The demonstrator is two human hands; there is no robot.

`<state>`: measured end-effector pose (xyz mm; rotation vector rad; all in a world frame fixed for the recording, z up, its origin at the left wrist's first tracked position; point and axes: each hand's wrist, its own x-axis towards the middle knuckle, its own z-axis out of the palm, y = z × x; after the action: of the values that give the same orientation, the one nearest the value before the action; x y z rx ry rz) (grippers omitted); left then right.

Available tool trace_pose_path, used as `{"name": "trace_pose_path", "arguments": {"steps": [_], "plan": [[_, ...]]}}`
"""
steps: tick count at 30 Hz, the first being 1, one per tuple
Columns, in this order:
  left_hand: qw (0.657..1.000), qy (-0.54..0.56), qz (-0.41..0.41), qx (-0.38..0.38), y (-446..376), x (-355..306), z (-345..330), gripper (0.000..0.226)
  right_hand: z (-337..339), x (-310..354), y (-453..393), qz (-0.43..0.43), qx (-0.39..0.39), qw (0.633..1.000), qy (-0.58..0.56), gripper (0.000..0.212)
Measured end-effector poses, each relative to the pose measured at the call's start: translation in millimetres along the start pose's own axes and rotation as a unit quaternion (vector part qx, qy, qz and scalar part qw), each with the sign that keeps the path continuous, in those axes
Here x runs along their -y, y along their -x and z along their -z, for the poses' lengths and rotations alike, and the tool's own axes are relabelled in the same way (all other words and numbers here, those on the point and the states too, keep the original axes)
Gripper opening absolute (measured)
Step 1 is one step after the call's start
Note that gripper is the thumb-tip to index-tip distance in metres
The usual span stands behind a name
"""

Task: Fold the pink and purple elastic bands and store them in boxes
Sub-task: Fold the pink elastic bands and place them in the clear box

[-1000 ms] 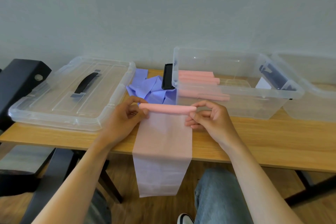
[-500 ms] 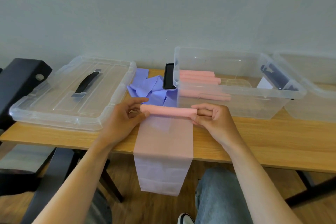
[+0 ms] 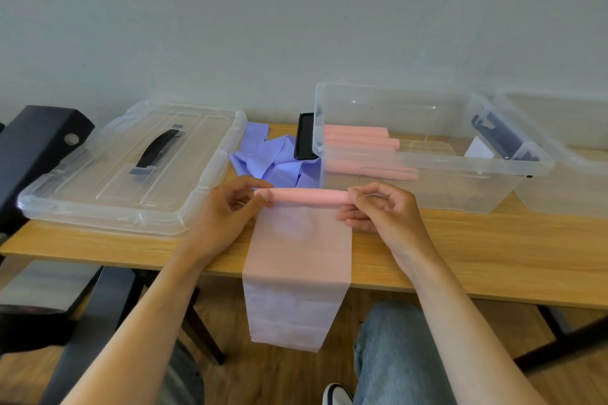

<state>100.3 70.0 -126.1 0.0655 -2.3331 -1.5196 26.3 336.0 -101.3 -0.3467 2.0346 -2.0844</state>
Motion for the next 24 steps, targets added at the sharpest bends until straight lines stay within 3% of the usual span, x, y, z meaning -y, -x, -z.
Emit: {"name": "trace_pose_path", "arguments": {"steps": [3, 8, 14, 18, 24], "plan": [[1.0, -0.006, 0.01, -0.015, -1.7, 2.9, 1.7, 0.021, 0.3, -3.6, -2.6, 0.012, 0.01, 1.0, 0.017, 0.014], [1.0, 0.001, 0.022, -0.02, -2.5, 7.5, 2.7, 0.034, 3.3, -10.4, -5.4, 0.045, 0.019, 0.99, 0.129, 0.035], [0.998, -0.06, 0.021, -0.016, -2.3, 6.7, -0.5, 0.016, 3.5, -16.4, -5.5, 0.108, 0.008, 0.967, 0.23, 0.02], [0.999, -0.045, 0.023, -0.003, -2.1, 4.4, -2.7, 0.012, 1.2, -19.3, -6.2, 0.139, -0.003, 0.952, 0.273, 0.014], [0.999, 0.019, 0.027, -0.022, 0.9, -4.7, 0.4, 0.019, 0.4, -12.8, -1.8, 0.07, 0.024, 0.99, 0.121, 0.016]]}}
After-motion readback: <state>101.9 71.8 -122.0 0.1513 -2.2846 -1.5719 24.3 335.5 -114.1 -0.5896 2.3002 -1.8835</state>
